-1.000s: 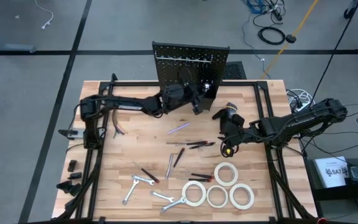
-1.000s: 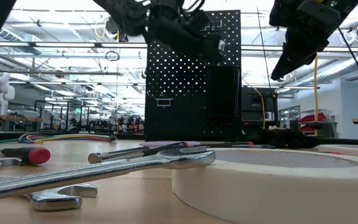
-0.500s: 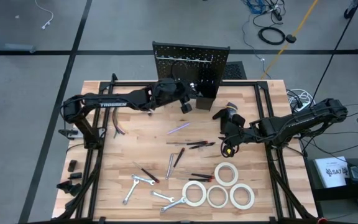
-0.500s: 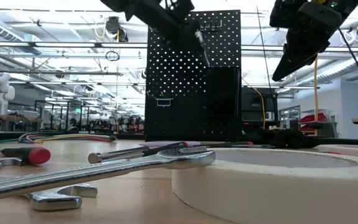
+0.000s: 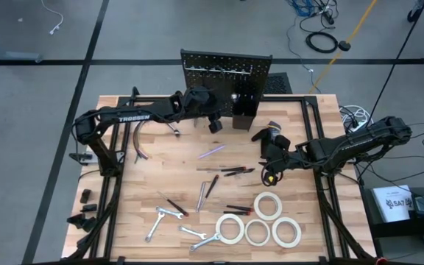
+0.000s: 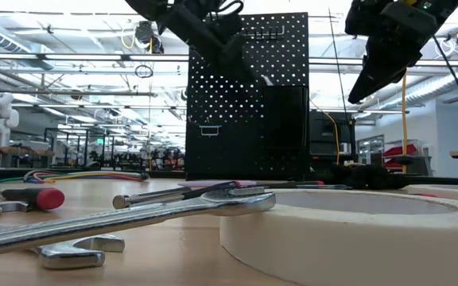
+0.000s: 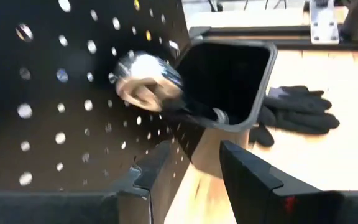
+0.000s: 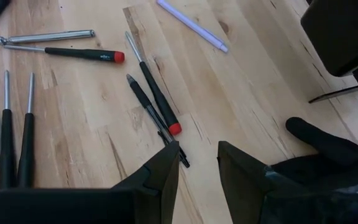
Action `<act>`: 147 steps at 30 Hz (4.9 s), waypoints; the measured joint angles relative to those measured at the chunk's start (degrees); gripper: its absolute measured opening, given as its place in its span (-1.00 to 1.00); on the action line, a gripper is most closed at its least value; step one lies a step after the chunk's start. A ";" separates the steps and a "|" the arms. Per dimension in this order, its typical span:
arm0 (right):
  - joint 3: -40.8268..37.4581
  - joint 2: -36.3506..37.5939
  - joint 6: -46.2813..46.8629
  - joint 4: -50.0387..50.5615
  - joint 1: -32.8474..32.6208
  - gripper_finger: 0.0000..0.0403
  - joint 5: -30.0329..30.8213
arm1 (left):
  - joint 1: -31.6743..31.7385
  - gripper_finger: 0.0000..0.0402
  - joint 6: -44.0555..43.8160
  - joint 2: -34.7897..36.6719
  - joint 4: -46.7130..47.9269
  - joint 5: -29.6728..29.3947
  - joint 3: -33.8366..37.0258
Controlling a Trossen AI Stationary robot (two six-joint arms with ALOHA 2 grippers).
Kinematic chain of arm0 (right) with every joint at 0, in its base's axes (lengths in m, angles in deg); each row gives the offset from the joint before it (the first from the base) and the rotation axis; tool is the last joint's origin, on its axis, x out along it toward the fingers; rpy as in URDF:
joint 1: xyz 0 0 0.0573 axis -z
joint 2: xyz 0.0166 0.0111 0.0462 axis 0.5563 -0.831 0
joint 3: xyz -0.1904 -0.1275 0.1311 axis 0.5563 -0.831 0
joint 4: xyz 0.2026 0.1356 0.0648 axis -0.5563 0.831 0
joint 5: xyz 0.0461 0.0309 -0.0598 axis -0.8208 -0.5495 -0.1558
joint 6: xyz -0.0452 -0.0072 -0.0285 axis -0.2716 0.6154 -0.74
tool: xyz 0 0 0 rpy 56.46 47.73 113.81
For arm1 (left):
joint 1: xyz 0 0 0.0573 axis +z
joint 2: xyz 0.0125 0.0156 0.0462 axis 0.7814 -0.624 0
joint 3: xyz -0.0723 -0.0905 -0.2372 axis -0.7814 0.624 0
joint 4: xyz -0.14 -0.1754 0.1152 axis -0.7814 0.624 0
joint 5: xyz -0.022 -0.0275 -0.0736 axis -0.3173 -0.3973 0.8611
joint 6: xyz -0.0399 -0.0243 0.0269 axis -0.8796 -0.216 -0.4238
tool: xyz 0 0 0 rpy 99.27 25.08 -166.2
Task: Hang tools onto peg board
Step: Put the silver pen into the black bin on the peg board
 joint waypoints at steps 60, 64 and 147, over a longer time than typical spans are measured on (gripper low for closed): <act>-0.02 -21.87 -19.16 -31.60 0.74 -0.48 -13.33 | -32.40 -0.32 -51.13 -3.52 1.70 -5.22 20.32; 0.00 -21.75 -17.34 -29.44 0.74 -0.48 -13.33 | -33.09 -0.32 -55.14 -4.33 15.48 -8.61 15.05; -4.52 3.40 -6.38 -7.68 -5.36 -0.48 22.02 | -30.51 -0.96 -18.11 6.61 -30.75 -15.85 13.81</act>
